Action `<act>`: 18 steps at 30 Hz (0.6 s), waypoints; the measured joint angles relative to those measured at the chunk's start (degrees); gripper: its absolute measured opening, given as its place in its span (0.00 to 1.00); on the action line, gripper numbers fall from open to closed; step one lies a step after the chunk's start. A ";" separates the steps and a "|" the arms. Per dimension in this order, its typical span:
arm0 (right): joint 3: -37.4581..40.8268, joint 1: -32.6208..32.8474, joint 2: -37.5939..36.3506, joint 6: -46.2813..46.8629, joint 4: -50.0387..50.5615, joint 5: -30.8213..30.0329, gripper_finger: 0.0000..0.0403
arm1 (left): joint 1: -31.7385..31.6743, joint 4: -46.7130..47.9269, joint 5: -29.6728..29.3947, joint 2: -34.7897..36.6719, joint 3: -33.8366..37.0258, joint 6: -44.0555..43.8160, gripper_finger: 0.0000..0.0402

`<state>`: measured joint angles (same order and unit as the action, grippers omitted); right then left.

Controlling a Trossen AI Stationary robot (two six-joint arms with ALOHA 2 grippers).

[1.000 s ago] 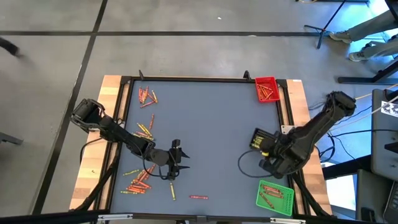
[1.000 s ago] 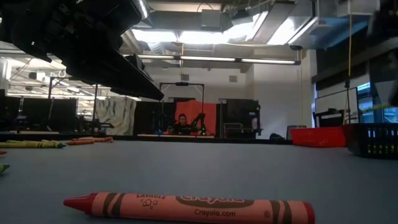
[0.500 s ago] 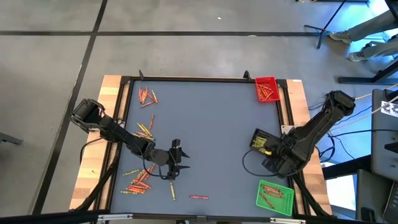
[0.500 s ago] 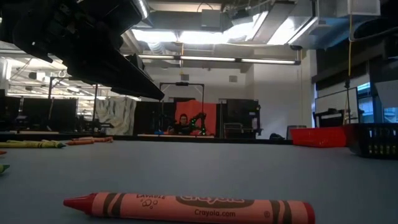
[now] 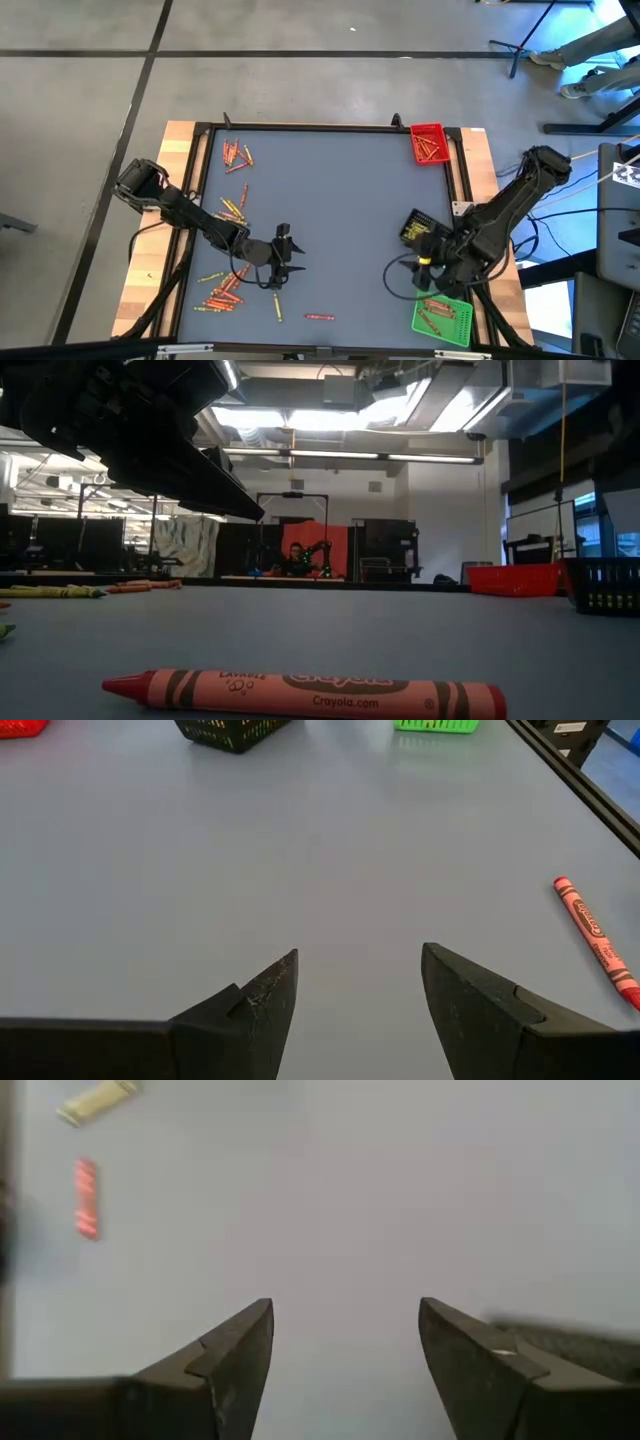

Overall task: Sort crayons
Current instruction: Put the red crayon into the green basket

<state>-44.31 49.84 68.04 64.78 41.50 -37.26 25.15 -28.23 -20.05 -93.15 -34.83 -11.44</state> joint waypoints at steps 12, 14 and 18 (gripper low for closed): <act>-0.02 -5.18 13.59 -26.65 -36.76 2.37 0.60 | 0.00 -0.11 0.03 -0.01 0.02 0.01 0.49; -0.01 -6.71 17.45 -29.95 -42.66 5.32 0.60 | 0.02 -0.16 0.07 -0.01 0.04 0.01 0.49; 0.00 -9.49 24.67 -34.92 -54.88 11.13 0.60 | 0.02 -0.20 0.09 0.00 0.04 0.01 0.49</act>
<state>-44.31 40.35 92.71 29.86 -13.38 -26.13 25.17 -28.43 -19.96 -93.15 -34.79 -11.43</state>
